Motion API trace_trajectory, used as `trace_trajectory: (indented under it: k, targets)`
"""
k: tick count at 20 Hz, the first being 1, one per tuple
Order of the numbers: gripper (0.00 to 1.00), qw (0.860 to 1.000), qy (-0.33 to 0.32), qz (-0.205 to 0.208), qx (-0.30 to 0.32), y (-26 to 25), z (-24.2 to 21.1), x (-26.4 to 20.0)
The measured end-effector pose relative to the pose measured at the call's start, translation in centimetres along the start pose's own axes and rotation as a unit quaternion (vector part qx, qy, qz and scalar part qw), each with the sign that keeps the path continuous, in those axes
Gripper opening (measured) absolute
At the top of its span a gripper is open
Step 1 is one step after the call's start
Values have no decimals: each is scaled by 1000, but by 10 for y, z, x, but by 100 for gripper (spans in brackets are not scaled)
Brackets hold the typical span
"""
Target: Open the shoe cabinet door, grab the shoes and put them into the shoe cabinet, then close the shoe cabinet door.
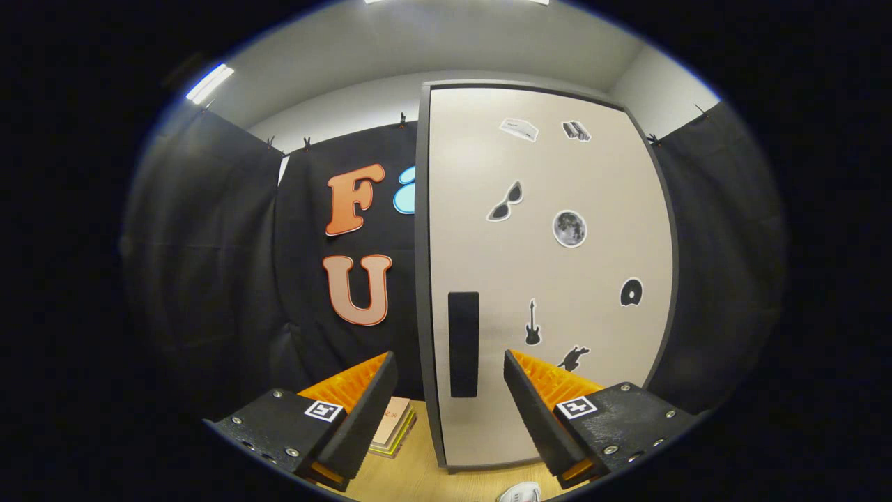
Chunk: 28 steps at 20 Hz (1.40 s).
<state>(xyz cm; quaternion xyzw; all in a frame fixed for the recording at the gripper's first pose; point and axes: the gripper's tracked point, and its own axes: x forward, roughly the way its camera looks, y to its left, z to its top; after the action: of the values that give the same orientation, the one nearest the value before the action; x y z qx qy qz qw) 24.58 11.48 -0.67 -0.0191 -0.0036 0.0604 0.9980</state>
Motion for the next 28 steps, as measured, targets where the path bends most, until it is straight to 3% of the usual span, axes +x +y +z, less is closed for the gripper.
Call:
trace_trajectory:
  k: [9, 11, 12, 15, 28]
  targets:
    - [94, 1000, 9, -16, -7, -1, -16, 59]
    - [80, 1000, 15, -24, -13, -4, -21, 67]
    - [62, 999, 14, -38, -17, -11, -21, 69]
    - [37, 999, 15, -39, -12, -13, -21, 71]
    - [27, 999, 33, -31, -2, -15, -14, 44]
